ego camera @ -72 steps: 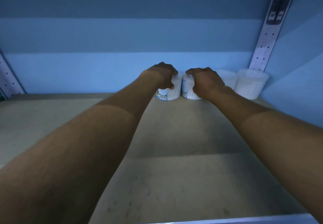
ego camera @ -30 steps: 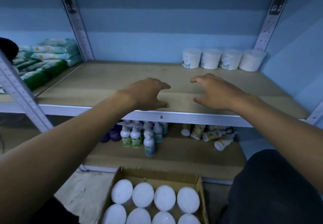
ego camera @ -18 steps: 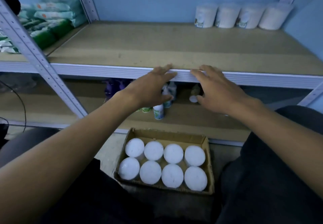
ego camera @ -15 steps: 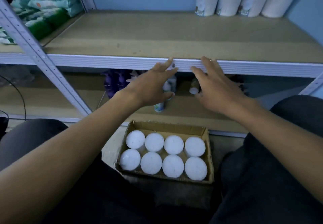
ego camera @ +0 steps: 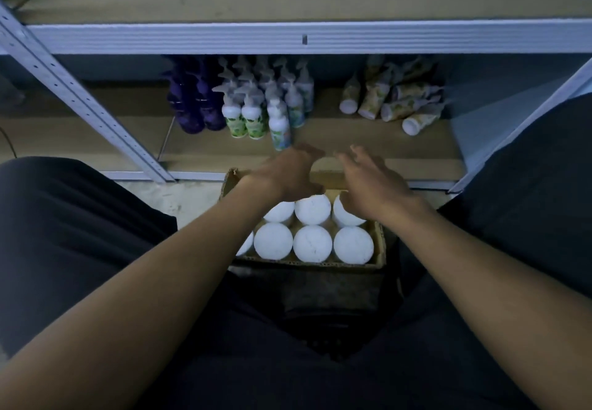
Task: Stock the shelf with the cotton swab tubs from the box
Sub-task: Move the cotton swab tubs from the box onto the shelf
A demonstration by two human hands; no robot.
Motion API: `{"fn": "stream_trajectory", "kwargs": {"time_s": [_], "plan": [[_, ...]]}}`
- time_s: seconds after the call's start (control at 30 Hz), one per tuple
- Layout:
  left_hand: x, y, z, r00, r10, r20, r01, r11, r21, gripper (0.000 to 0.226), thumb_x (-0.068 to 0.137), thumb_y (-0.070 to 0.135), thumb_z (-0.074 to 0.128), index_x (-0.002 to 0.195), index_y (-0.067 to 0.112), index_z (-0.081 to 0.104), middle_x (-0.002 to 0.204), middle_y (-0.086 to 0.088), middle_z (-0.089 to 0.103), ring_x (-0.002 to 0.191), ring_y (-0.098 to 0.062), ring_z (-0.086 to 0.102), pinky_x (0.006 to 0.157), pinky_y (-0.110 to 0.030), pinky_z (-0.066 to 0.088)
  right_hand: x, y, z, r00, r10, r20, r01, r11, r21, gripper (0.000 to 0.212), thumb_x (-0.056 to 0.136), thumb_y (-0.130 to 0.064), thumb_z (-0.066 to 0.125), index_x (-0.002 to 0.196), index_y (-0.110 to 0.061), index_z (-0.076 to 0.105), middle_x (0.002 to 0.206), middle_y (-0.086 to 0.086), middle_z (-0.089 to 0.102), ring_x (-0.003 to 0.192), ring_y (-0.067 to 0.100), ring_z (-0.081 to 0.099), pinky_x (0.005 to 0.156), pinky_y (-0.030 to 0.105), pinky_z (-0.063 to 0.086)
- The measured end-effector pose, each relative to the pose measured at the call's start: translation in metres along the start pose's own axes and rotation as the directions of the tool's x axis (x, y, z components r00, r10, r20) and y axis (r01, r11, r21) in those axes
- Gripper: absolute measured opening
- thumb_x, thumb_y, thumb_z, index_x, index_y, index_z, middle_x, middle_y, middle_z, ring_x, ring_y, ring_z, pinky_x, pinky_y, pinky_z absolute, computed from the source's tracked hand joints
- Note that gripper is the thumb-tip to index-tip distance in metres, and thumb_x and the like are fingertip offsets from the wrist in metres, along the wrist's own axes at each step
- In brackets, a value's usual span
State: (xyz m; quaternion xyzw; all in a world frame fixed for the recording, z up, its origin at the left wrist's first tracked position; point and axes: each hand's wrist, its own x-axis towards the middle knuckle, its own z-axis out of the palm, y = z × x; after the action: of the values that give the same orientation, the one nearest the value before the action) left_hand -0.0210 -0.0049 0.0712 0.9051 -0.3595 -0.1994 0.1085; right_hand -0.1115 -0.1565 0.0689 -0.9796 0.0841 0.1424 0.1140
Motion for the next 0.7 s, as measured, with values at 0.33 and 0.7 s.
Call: {"fn": "stream_trajectory", "kwargs": {"time_s": [0.33, 0.7], "plan": [[0.005, -0.008, 0.064, 0.97, -0.122, 0.212, 0.106, 0.991, 0.086, 0.078, 0.088, 0.044, 0.069, 0.154, 0.02, 0.034, 0.154, -0.007, 0.037, 0.135, -0.029, 0.046, 0.105, -0.042, 0.044, -0.009, 0.015, 0.06, 0.986, 0.09, 0.144, -0.084, 0.995, -0.049, 0.067, 0.093, -0.031, 0.06, 0.151, -0.025, 0.026, 0.157, 0.01, 0.022, 0.133, 0.038, 0.039, 0.103, 0.056, 0.041], [0.025, -0.012, 0.126, 0.925, -0.152, 0.349, 0.156, 0.988, 0.018, 0.077, 0.085, 0.038, 0.073, 0.151, 0.024, 0.036, 0.151, -0.007, 0.033, 0.131, -0.029, 0.047, 0.103, -0.044, 0.047, -0.003, 0.028, 0.113, 0.966, 0.096, 0.24, -0.086, 0.995, -0.051, 0.065, 0.093, -0.025, 0.063, 0.15, -0.029, 0.032, 0.152, 0.01, 0.019, 0.133, 0.038, 0.036, 0.087, 0.043, 0.046]]}}
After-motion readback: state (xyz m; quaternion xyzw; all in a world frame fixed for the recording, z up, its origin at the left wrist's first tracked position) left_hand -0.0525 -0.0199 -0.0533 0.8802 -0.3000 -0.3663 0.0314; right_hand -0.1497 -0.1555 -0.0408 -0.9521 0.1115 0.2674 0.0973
